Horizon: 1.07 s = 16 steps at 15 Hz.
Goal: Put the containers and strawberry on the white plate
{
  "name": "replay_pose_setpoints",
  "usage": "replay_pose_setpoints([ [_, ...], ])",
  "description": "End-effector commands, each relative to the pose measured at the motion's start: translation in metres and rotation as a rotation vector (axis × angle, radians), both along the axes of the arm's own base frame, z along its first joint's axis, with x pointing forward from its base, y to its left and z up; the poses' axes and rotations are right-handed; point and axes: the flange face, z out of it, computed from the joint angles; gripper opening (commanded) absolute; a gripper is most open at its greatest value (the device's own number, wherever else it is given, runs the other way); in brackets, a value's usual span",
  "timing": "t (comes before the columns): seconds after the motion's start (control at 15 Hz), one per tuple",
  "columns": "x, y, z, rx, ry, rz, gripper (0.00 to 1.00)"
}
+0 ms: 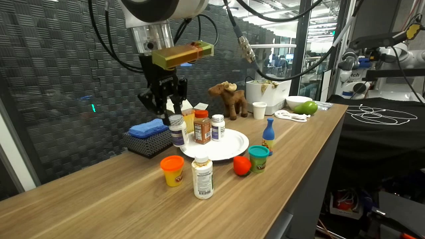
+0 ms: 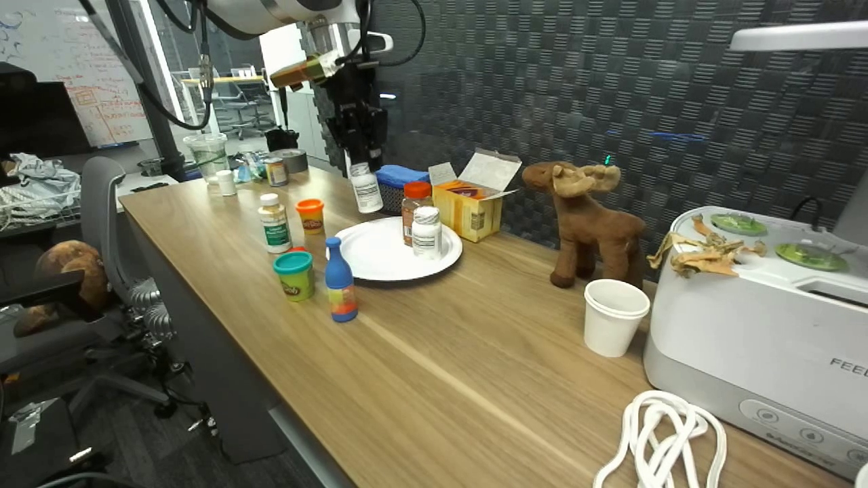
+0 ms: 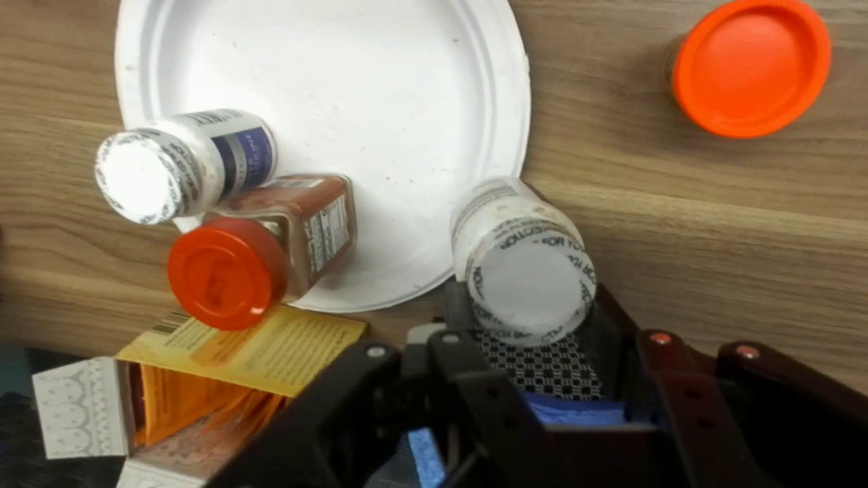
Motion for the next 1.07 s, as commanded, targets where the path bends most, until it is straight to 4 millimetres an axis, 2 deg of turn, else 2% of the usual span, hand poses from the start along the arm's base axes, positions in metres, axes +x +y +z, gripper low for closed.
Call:
replay_pose_setpoints([
  [0.0, -0.004, -0.025, -0.002, -0.02, -0.006, -0.073, 0.19],
  [0.4, 0.005, -0.055, -0.004, -0.06, -0.027, -0.132, 0.19],
  [1.0, 0.02, -0.068, -0.012, 0.013, -0.062, -0.109, 0.19],
])
